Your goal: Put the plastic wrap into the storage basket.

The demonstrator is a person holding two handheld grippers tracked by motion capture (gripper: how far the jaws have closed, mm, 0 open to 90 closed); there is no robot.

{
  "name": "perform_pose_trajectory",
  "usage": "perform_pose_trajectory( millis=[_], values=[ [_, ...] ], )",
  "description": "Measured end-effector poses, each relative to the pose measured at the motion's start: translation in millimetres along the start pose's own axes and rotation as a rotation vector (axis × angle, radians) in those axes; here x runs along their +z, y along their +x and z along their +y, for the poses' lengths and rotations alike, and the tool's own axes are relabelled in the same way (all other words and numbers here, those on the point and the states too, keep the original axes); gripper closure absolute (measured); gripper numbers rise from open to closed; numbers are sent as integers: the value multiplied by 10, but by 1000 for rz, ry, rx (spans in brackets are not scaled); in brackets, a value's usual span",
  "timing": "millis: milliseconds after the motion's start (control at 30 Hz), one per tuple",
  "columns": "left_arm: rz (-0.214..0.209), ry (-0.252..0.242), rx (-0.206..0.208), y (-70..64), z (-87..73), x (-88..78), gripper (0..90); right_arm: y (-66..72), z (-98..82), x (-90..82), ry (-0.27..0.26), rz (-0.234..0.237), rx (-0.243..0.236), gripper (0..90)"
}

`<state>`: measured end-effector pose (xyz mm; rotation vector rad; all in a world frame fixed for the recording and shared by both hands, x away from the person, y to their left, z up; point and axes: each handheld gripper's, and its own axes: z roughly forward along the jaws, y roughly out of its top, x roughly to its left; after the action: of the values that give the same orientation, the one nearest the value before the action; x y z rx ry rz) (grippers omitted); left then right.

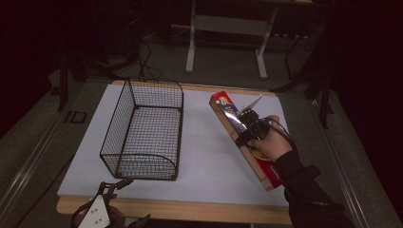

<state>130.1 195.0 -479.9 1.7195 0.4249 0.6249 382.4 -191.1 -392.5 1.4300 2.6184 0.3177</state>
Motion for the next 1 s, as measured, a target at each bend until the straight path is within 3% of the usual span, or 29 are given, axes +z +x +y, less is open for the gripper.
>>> perform_pose_trajectory(
  millis=[533,1000],
  values=[
    [2,-5,-1,-2,5,-11,2,331,433,-394,-119,-40,-13,399],
    [-10,-3,6,-24,9,6,2,728,813,-572,-238,-54,-52,399]
  ],
)
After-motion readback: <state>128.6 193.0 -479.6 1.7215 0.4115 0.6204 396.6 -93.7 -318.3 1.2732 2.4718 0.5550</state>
